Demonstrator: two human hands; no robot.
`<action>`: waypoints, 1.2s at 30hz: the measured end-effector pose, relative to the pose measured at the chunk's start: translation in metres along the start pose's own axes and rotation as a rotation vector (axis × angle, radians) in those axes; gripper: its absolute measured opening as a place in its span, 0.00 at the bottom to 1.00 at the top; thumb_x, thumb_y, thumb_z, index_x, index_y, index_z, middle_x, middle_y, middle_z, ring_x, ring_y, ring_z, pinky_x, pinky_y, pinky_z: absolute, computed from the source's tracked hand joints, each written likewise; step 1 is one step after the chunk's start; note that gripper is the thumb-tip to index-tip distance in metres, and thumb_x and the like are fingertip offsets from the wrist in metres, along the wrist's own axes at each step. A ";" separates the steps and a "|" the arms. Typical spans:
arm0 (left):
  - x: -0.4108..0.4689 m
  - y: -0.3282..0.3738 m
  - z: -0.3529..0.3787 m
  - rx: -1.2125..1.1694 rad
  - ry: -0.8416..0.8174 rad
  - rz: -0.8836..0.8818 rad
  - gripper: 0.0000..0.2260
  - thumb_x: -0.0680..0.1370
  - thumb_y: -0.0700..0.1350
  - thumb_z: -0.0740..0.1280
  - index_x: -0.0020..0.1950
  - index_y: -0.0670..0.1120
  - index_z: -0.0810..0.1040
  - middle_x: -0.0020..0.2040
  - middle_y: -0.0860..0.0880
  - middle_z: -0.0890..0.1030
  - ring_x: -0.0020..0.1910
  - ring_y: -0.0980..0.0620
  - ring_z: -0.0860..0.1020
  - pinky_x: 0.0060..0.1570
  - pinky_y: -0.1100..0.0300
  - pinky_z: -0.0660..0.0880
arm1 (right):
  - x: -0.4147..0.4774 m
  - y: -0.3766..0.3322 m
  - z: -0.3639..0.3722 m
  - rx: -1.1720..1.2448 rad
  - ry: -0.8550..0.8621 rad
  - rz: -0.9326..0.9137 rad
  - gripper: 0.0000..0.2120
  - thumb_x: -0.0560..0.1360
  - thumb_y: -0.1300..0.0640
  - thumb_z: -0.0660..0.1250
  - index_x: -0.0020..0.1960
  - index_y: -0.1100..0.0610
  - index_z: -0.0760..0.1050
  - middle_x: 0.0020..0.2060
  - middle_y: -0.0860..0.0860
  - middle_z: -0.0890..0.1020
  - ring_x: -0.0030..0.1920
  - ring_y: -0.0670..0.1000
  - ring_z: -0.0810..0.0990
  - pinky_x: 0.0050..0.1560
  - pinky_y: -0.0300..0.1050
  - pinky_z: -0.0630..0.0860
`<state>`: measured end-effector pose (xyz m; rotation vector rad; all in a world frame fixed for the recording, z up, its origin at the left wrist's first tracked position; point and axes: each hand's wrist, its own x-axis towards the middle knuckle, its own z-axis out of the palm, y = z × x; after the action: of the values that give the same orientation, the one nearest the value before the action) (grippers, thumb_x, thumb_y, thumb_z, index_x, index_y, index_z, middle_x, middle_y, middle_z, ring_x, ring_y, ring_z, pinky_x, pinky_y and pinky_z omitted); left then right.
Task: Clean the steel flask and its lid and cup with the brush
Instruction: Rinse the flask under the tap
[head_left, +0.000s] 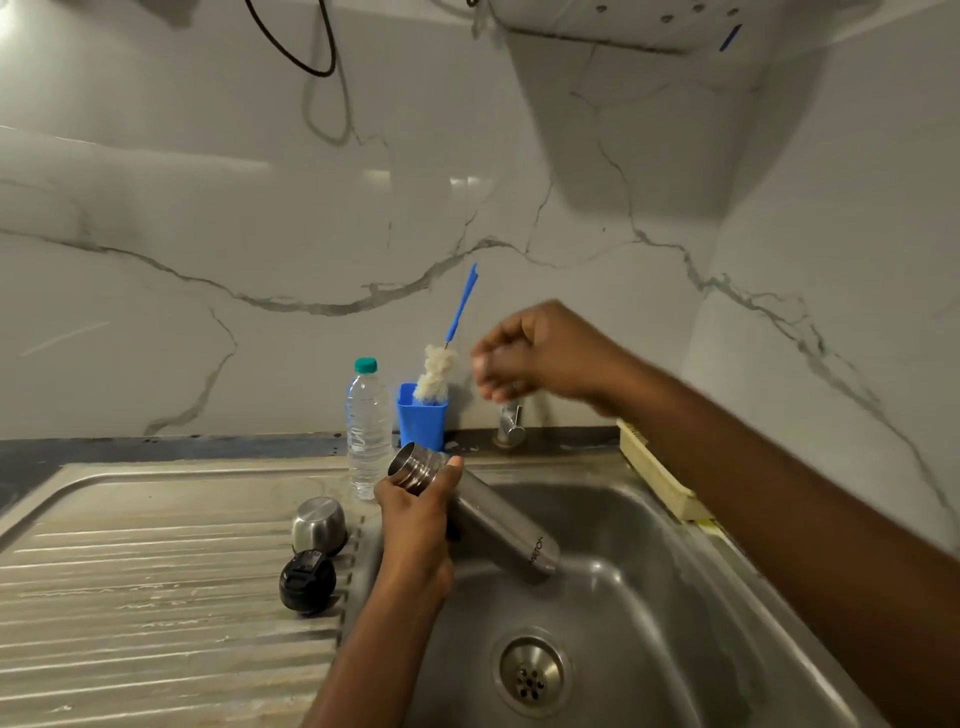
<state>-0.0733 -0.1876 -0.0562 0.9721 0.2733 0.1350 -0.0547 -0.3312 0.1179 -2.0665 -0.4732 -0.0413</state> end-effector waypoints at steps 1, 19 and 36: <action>-0.003 0.000 0.001 0.021 -0.021 0.010 0.25 0.77 0.42 0.77 0.68 0.49 0.69 0.60 0.45 0.80 0.57 0.44 0.80 0.65 0.37 0.77 | -0.016 0.016 0.007 -0.068 0.013 -0.013 0.08 0.77 0.61 0.75 0.55 0.61 0.83 0.42 0.58 0.88 0.42 0.54 0.88 0.48 0.47 0.86; 0.015 0.003 0.068 0.449 -0.305 -0.020 0.28 0.70 0.53 0.83 0.64 0.44 0.78 0.56 0.43 0.86 0.55 0.43 0.85 0.56 0.36 0.83 | -0.080 0.188 0.068 -0.041 0.343 0.143 0.29 0.70 0.42 0.79 0.67 0.41 0.72 0.50 0.35 0.80 0.50 0.34 0.80 0.44 0.28 0.74; 0.145 -0.030 0.123 0.988 -0.152 0.325 0.04 0.82 0.42 0.72 0.48 0.45 0.86 0.43 0.47 0.86 0.43 0.49 0.85 0.43 0.58 0.82 | -0.065 0.225 0.069 0.099 0.451 0.273 0.22 0.69 0.40 0.80 0.56 0.40 0.72 0.44 0.37 0.80 0.43 0.36 0.81 0.36 0.27 0.72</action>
<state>0.1009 -0.2678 -0.0404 1.9989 0.0193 0.2287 -0.0480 -0.3943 -0.1175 -1.9307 0.0823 -0.3076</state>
